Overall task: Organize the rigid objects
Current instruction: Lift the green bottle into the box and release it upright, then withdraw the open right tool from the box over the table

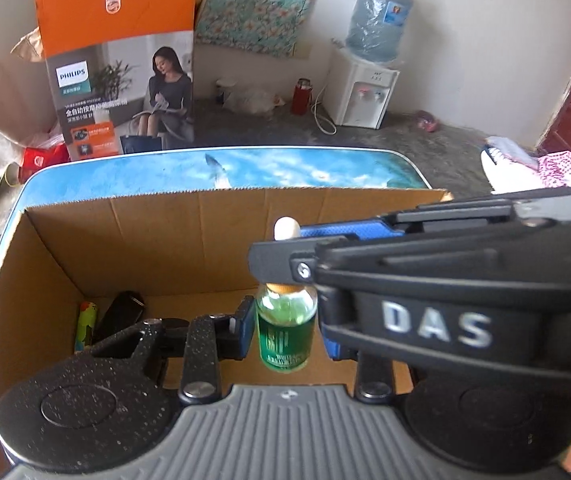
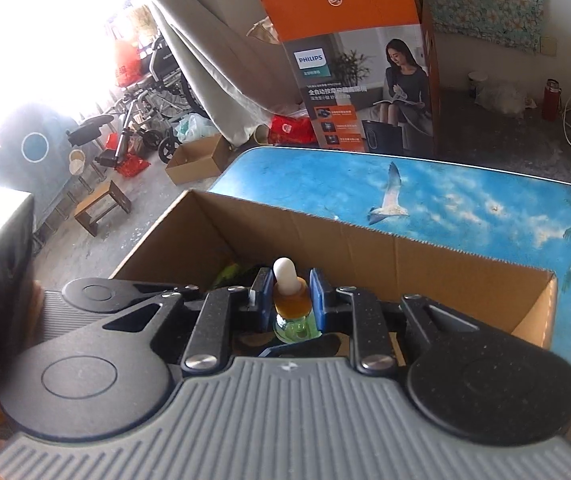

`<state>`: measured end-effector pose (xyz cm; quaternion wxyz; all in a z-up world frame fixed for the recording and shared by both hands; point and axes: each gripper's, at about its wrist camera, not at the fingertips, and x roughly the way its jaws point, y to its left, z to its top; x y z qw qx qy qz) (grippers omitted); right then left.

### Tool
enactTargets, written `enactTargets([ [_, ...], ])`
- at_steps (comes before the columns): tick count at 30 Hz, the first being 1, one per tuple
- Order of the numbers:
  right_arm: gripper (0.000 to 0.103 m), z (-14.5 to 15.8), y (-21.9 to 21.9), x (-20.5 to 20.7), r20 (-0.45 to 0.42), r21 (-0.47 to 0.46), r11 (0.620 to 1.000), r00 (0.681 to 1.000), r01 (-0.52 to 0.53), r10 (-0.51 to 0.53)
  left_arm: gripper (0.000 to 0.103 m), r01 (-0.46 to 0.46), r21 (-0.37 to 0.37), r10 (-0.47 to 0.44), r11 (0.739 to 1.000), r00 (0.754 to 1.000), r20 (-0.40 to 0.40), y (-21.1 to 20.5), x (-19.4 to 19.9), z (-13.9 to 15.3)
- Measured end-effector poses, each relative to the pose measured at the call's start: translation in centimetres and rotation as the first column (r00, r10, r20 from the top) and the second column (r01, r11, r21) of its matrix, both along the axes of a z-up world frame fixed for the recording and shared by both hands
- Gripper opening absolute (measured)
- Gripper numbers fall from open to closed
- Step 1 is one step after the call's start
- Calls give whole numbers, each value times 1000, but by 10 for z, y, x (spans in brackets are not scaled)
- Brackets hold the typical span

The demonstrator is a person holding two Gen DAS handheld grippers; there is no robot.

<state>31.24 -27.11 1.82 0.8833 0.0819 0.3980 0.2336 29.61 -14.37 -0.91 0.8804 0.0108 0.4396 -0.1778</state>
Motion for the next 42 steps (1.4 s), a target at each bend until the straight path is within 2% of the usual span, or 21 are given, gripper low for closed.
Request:
enactTargets([
  [5, 19, -20, 6, 14, -6, -30, 1000, 1000, 7, -7, 38, -3, -10, 3, 1000, 998, -61, 2, 8, -8],
  [8, 21, -27, 11, 16, 3, -62, 998, 1000, -7, 8, 43, 5, -16, -6, 1000, 998, -56, 3, 6, -8],
  [12, 23, -17, 11, 11, 17, -50, 999, 1000, -1, 2, 51, 13, -10, -13, 1000, 999, -31, 0, 1, -4],
  [14, 29, -7, 8, 2, 36, -53, 998, 999, 13, -11, 53, 19, -17, -19, 1000, 1000, -22, 0, -3, 1],
  [17, 32, 11, -4, -17, 66, -22, 999, 997, 45, -43, 56, 31, -15, -30, 999, 999, 11, 0, -15, 11],
  [22, 43, 40, -35, -77, 103, 76, 987, 984, 139, -147, 62, 59, -31, -57, 998, 996, 65, 5, -44, 33],
  [29, 57, 54, -59, -201, 181, 189, 955, 948, 229, -263, 71, 135, -36, -128, 990, 979, 158, 23, -113, 61],
  [34, 71, 35, -58, -275, 178, 271, 925, 930, 267, -321, 76, 186, -26, -180, 982, 970, 166, 39, -159, 62],
  [38, 72, 10, -51, -310, 141, 295, 910, 928, 292, -344, 80, 205, -7, -201, 979, 968, 151, 55, -191, 55],
  [42, 72, -15, -44, -326, 77, 310, 902, 938, 300, -339, 82, 219, 11, -218, 976, 965, 146, 70, -220, 41],
])
